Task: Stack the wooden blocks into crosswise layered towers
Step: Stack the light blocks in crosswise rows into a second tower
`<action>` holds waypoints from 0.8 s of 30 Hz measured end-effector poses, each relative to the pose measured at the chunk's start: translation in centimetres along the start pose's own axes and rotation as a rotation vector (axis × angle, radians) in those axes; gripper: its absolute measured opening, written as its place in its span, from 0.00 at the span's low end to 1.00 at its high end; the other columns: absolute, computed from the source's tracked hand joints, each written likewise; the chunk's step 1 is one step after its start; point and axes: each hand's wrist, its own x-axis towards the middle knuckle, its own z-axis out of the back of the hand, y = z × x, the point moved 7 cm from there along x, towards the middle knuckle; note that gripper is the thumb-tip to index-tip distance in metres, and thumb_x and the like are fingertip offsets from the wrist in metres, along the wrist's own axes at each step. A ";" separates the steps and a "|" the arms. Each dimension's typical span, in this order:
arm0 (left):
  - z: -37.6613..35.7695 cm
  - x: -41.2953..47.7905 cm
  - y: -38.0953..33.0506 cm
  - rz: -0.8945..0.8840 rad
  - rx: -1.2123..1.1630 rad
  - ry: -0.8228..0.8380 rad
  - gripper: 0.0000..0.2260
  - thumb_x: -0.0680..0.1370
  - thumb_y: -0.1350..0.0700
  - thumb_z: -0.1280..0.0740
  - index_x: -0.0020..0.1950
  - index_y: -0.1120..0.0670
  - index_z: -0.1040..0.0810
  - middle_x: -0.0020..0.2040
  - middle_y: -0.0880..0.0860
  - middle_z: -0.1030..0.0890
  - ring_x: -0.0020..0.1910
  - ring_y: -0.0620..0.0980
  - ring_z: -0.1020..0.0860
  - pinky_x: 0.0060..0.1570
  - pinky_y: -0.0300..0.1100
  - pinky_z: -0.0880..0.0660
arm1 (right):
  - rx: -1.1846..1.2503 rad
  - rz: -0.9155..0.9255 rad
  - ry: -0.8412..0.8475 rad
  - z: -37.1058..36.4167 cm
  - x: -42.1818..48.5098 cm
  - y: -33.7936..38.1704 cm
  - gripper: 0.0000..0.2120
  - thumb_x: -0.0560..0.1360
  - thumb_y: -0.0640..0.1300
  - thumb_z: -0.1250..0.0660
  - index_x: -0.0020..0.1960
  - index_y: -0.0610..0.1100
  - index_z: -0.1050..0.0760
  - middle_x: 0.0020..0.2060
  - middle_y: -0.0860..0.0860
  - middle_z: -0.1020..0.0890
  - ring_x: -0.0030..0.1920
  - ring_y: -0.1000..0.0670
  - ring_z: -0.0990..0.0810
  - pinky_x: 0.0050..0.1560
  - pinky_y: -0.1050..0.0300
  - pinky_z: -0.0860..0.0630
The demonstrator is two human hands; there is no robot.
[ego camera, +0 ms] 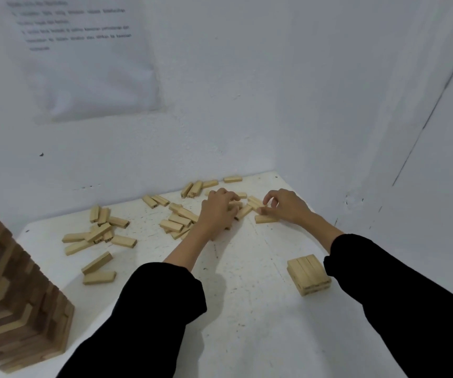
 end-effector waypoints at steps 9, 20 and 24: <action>-2.1 0.4 -0.7 0.004 0.153 -0.083 0.16 0.75 0.46 0.34 0.59 0.53 0.24 0.58 0.51 0.27 0.59 0.52 0.31 0.57 0.47 0.36 | -0.006 -0.131 -0.070 -0.9 0.8 0.0 0.11 0.68 0.46 0.28 0.48 0.47 0.25 0.45 0.51 0.20 0.45 0.50 0.22 0.32 0.63 0.35; -1.8 0.5 -2.2 -0.148 0.467 -0.052 0.12 0.80 0.52 0.40 0.62 0.53 0.29 0.59 0.51 0.23 0.58 0.52 0.26 0.53 0.45 0.35 | -0.294 -0.038 -0.199 2.8 -6.7 4.4 0.10 0.71 0.49 0.31 0.52 0.50 0.21 0.46 0.52 0.20 0.50 0.50 0.23 0.48 0.55 0.38; 0.2 -1.2 -2.9 -0.200 0.400 -0.103 0.12 0.80 0.53 0.40 0.63 0.51 0.29 0.57 0.50 0.23 0.56 0.52 0.25 0.54 0.46 0.35 | -0.381 0.049 -0.171 0.7 -11.3 6.5 0.11 0.73 0.50 0.35 0.54 0.52 0.22 0.48 0.54 0.21 0.51 0.50 0.24 0.47 0.55 0.40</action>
